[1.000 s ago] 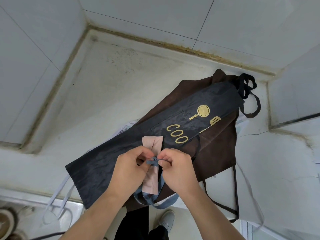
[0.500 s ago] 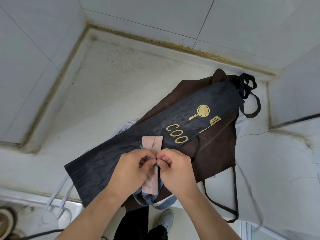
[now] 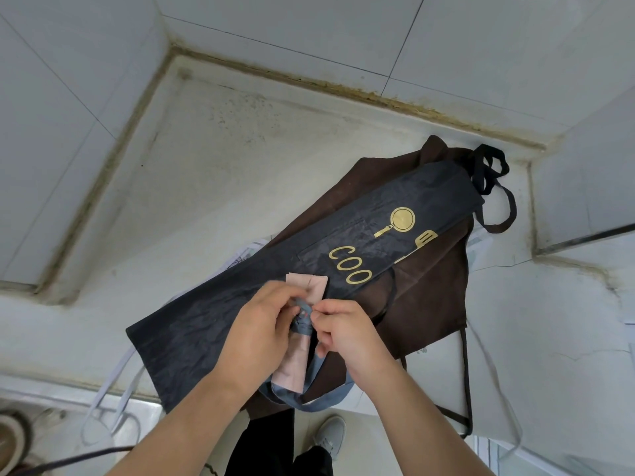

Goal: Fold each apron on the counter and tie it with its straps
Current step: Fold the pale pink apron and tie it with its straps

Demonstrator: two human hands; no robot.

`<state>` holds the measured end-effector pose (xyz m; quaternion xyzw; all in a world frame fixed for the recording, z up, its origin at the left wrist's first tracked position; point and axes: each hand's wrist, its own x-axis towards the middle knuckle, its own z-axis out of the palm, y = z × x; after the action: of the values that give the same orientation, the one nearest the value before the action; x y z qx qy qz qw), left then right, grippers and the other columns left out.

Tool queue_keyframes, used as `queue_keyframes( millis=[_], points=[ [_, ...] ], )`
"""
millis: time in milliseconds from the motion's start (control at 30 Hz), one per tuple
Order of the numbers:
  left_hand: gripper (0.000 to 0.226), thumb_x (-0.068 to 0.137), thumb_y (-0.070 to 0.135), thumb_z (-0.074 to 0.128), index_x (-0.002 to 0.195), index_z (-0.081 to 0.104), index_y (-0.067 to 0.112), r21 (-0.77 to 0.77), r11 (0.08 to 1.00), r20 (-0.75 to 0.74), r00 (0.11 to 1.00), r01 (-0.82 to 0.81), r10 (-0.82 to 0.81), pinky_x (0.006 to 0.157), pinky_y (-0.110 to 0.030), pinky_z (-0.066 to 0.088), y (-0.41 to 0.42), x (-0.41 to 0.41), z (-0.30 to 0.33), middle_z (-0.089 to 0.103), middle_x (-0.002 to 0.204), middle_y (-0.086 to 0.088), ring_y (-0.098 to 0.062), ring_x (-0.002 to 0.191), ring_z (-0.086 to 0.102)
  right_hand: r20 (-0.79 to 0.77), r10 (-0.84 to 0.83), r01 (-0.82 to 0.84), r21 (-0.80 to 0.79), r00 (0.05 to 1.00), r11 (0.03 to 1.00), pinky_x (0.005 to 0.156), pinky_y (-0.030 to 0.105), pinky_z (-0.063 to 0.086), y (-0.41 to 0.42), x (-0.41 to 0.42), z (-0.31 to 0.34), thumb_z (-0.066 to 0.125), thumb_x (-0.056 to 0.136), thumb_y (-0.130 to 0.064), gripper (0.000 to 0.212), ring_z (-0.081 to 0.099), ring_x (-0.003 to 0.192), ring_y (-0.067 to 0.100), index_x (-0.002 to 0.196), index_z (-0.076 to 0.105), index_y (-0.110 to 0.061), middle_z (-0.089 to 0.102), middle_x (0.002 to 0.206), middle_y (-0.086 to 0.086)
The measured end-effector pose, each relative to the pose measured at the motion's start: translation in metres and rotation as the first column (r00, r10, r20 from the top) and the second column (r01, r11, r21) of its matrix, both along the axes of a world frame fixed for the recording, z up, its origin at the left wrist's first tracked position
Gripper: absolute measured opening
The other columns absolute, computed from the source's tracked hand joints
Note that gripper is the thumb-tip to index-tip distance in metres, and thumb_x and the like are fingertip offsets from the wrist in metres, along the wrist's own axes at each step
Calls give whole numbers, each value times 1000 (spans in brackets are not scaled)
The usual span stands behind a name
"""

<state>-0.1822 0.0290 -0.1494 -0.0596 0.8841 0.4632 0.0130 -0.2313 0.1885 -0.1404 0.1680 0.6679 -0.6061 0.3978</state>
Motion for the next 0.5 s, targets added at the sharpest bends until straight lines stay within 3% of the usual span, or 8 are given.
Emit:
queue_keyframes(
  millis=[67,133,267,367,500],
  points=[
    [45,91,1,70,127,59,27,-27,997,16,997,-76,76,82,-18,52,2,5,7,46,124,12,-2,103,58,18,-74,74,1,997,997,50,32,44,-2,1,-1,54,102,0,17,31,50,13,101,71,4,35,56,-1],
    [46,86,7,75,123,55,26,-44,994,-14,995,-95,95,80,-17,50,3,11,13,41,121,11,1,102,53,12,-113,113,20,994,993,50,32,44,-4,2,-3,54,102,-1,18,34,49,12,104,71,4,36,58,1],
    [26,86,33,79,108,66,29,-199,978,35,997,68,-63,67,-24,54,5,13,7,59,95,19,-3,78,59,6,-139,139,31,990,990,51,33,42,-7,6,-4,54,102,-2,21,38,48,13,95,73,3,44,56,0],
    [13,89,27,81,96,70,26,-287,955,-1,997,73,-76,52,-33,56,5,12,0,69,84,14,-7,64,63,-5,-123,123,57,992,991,51,31,44,-7,9,0,54,103,-3,23,40,48,11,93,74,1,48,51,-5],
    [19,94,20,74,82,60,27,-222,975,81,997,19,-1,55,-41,54,2,11,-1,63,72,12,-10,62,59,-74,-116,123,97,990,988,50,29,45,-2,14,-2,63,101,-7,15,48,52,15,93,75,-1,54,55,3]
  ],
)
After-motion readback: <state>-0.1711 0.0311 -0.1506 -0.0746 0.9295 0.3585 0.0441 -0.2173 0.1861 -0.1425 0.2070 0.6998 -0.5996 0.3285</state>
